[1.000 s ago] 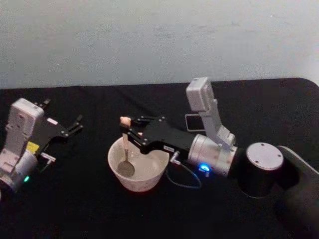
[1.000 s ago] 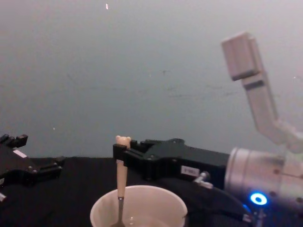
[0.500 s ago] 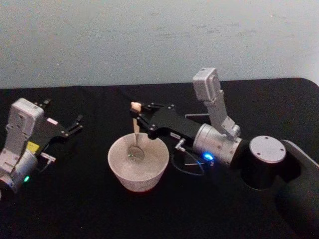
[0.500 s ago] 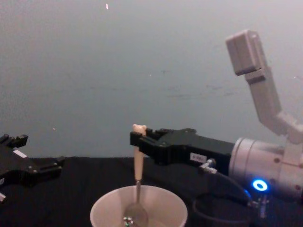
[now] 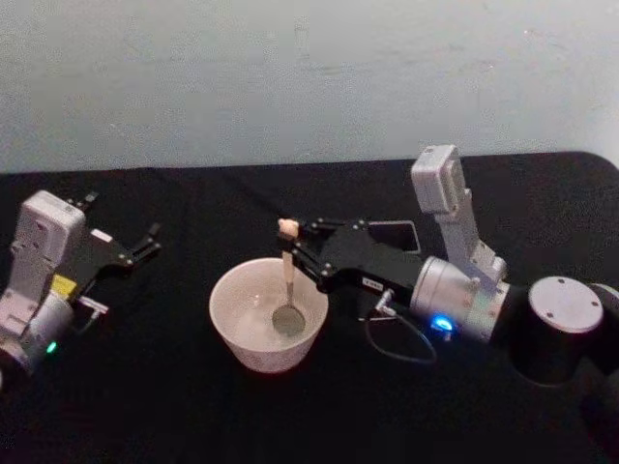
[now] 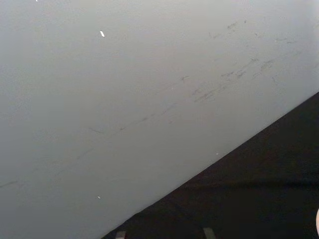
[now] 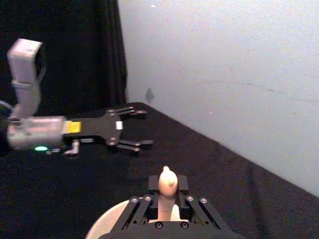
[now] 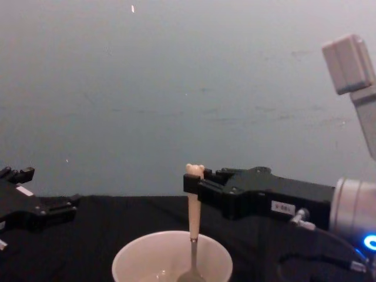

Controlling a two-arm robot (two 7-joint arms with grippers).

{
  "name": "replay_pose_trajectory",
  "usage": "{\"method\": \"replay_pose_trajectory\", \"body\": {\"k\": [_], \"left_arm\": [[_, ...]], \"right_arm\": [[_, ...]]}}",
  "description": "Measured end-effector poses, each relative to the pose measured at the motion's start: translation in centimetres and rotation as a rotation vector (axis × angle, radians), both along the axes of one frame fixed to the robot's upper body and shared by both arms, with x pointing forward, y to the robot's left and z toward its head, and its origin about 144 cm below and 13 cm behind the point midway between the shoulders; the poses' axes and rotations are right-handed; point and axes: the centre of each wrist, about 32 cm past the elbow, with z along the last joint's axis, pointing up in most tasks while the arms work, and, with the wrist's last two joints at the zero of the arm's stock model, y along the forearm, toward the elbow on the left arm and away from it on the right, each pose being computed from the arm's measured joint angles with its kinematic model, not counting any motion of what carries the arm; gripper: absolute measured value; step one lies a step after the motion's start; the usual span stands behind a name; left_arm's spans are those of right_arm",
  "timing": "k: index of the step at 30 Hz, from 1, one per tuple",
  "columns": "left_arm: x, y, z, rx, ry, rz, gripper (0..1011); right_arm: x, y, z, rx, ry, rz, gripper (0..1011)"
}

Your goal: Pick up the stirring spoon with one hand, stir inside the cup, then place it back in its original position.

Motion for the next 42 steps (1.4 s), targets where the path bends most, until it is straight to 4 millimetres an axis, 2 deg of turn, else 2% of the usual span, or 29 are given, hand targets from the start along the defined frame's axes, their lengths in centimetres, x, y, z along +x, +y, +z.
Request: {"method": "replay_pose_trajectory", "body": {"k": [4, 12, 15, 23, 33, 42], "left_arm": [[0.0, 0.0, 0.0, 0.0, 0.0, 0.0, 1001], [0.0, 0.0, 0.0, 0.0, 0.0, 0.0, 1001], [0.0, 0.0, 0.0, 0.0, 0.0, 0.0, 1001], [0.0, 0.0, 0.0, 0.0, 0.0, 0.0, 1001], [0.0, 0.0, 0.0, 0.0, 0.0, 0.0, 1001], [0.0, 0.0, 0.0, 0.0, 0.0, 0.0, 1001]], "right_arm": [[-0.8, 0.0, 0.2, 0.014, 0.009, 0.037, 214], [-1.8, 1.7, -0.1, 0.042, 0.028, 0.105, 214], [-1.6, 2.2, -0.2, 0.045, 0.027, 0.108, 214], [0.5, 3.4, -0.5, 0.046, 0.011, 0.036, 214], [1.7, 2.3, -0.1, 0.049, -0.004, -0.056, 214], [0.2, 0.1, 0.3, 0.024, 0.017, -0.052, 214]]}}
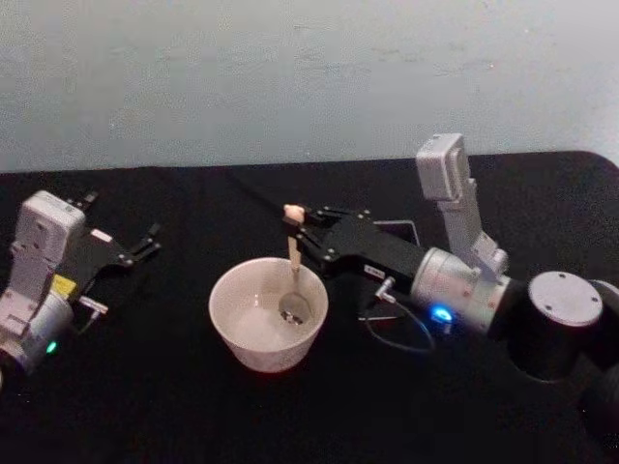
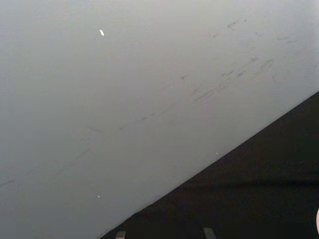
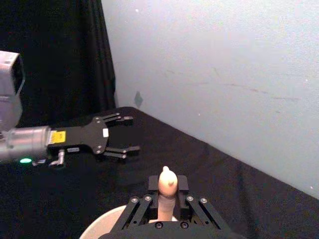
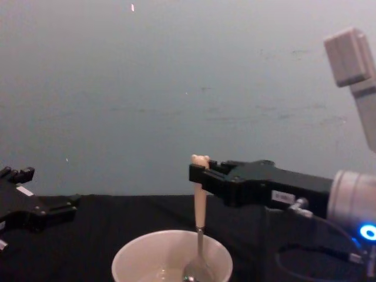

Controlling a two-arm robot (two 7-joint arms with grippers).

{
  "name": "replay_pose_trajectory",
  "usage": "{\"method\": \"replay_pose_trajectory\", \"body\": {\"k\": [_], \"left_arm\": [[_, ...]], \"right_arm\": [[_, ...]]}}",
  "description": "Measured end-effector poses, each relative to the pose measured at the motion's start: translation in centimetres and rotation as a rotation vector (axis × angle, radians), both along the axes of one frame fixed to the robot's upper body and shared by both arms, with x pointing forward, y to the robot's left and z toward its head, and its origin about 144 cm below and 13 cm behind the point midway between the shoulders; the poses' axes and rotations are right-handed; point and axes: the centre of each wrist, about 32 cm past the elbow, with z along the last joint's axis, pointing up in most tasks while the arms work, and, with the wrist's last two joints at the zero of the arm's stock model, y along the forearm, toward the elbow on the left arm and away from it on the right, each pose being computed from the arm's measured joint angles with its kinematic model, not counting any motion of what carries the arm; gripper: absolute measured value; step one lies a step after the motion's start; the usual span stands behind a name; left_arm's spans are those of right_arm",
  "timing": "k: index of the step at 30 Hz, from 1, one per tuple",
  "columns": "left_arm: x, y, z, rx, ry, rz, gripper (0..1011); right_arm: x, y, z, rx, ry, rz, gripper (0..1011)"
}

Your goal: Pick up the stirring spoon with one hand, stir inside the cup, then place it back in its original position.

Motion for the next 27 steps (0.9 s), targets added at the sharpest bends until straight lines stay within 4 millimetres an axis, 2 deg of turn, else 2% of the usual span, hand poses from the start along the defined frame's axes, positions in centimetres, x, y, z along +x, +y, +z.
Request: {"method": "replay_pose_trajectory", "body": {"k": [6, 14, 27], "left_arm": [[0.0, 0.0, 0.0, 0.0, 0.0, 0.0, 1001], [0.0, 0.0, 0.0, 0.0, 0.0, 0.0, 1001], [0.0, 0.0, 0.0, 0.0, 0.0, 0.0, 1001]], "right_arm": [[-1.1, -0.5, 0.1, 0.011, 0.022, 0.026, 214], [-1.5, 0.9, -0.2, 0.031, 0.044, 0.087, 214], [0.3, 3.5, -0.5, 0.039, 0.038, 0.072, 214]]}}
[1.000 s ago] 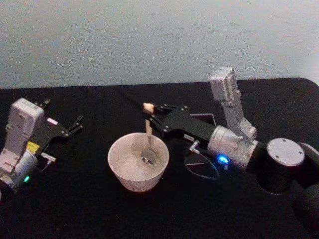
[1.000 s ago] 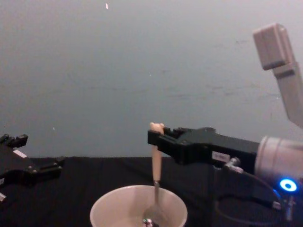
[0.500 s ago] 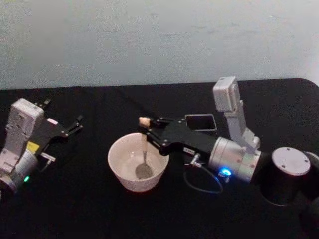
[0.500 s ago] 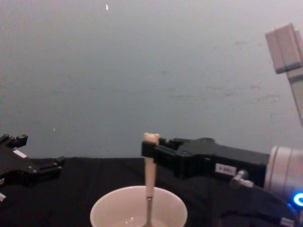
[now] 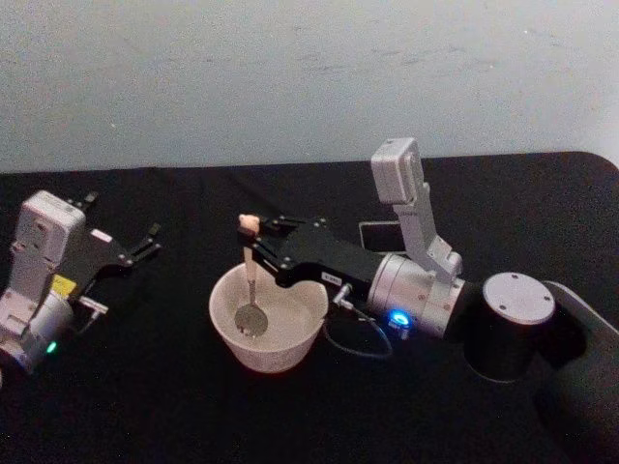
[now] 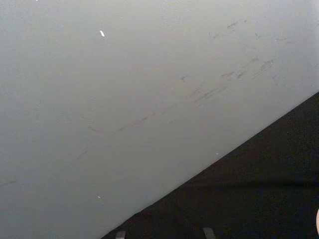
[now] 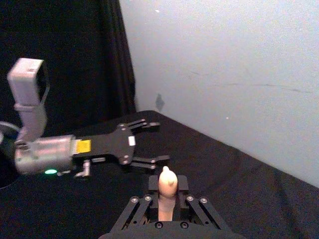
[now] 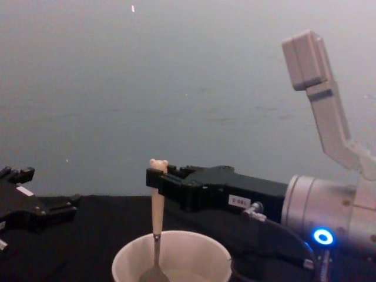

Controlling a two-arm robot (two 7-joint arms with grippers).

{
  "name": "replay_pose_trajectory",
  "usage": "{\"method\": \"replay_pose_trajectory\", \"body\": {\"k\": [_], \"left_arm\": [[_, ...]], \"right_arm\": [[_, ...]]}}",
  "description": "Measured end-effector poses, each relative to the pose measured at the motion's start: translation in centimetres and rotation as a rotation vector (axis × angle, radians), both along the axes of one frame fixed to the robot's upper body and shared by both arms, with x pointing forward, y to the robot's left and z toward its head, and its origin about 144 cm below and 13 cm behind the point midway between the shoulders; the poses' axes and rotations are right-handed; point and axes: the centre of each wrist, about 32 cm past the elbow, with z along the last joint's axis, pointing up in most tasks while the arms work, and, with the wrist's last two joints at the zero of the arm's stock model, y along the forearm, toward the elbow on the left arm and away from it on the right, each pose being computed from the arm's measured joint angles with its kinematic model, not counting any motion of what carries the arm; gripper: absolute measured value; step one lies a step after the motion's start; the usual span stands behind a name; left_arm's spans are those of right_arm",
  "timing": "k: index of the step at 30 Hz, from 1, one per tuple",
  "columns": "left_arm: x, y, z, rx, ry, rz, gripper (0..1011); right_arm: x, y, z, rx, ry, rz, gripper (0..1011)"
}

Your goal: Pick up the stirring spoon with one hand, stir inside the cup, then place it back in its original position.

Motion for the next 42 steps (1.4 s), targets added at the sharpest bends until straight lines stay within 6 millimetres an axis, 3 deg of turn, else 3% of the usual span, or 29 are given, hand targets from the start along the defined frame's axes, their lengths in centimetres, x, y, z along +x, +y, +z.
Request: {"method": "replay_pose_trajectory", "body": {"k": [11, 24, 42], "left_arm": [[0.0, 0.0, 0.0, 0.0, 0.0, 0.0, 1001], [0.0, 0.0, 0.0, 0.0, 0.0, 0.0, 1001], [0.0, 0.0, 0.0, 0.0, 0.0, 0.0, 1001]], "right_arm": [[1.3, -0.7, 0.1, -0.014, -0.016, -0.079, 214], [-0.7, -2.8, 0.4, -0.02, 0.003, -0.065, 214], [-0.5, -2.6, 1.3, 0.042, -0.009, -0.085, 214]]}}
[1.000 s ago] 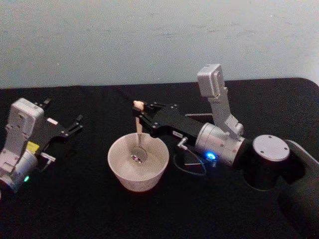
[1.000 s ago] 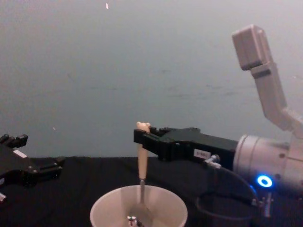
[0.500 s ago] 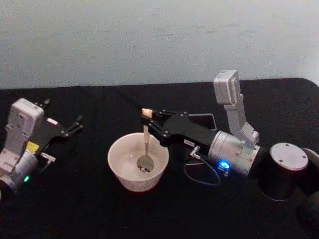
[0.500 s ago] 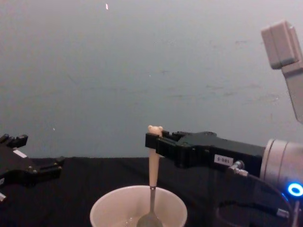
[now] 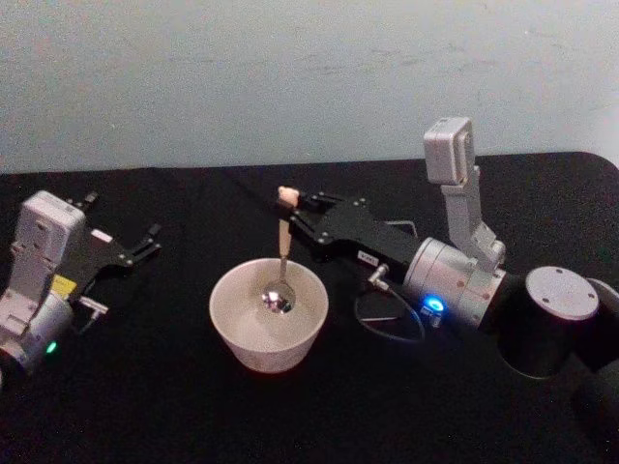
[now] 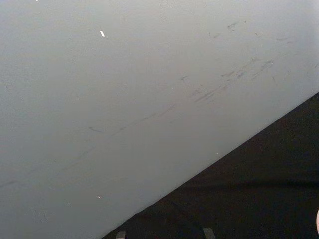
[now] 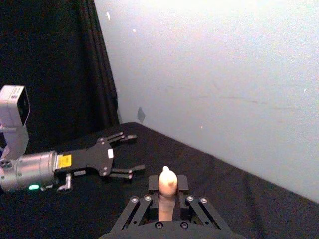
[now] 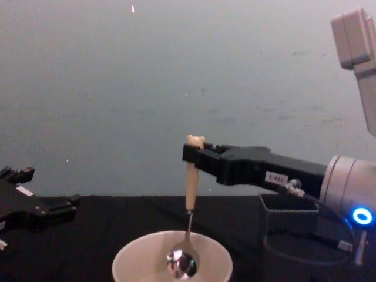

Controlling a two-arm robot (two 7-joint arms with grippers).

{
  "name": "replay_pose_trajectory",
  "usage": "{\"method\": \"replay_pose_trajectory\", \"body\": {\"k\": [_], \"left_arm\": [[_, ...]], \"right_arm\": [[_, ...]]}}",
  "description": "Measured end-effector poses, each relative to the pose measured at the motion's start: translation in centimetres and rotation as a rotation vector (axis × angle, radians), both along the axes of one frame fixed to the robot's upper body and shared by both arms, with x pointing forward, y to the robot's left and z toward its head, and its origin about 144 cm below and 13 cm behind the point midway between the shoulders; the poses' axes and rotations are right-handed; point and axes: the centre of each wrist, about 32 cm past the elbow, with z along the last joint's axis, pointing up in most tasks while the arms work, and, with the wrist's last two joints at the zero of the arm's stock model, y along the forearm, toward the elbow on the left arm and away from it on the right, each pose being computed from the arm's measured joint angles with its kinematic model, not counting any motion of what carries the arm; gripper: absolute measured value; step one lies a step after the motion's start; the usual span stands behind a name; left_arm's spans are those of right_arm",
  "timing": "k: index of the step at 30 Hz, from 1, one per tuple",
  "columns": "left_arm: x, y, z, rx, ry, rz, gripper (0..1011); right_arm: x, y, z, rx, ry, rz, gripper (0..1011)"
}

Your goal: Pick up the stirring spoon with one hand, stir inside the cup, then place it back in its original position.

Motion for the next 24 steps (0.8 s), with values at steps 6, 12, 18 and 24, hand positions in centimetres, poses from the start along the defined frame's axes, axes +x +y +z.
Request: {"method": "replay_pose_trajectory", "body": {"k": [6, 12, 18, 24], "left_arm": [[0.0, 0.0, 0.0, 0.0, 0.0, 0.0, 1001], [0.0, 0.0, 0.0, 0.0, 0.0, 0.0, 1001], [0.0, 0.0, 0.0, 0.0, 0.0, 0.0, 1001], [0.0, 0.0, 0.0, 0.0, 0.0, 0.0, 1001]], "right_arm": [[0.2, -0.5, 1.0, 0.022, -0.023, -0.025, 214], [0.0, -1.2, 2.1, 0.056, -0.046, -0.06, 214], [-0.4, -2.0, 3.1, 0.096, -0.075, -0.112, 214], [-1.0, -2.9, 3.8, 0.129, -0.096, -0.15, 214]]}}
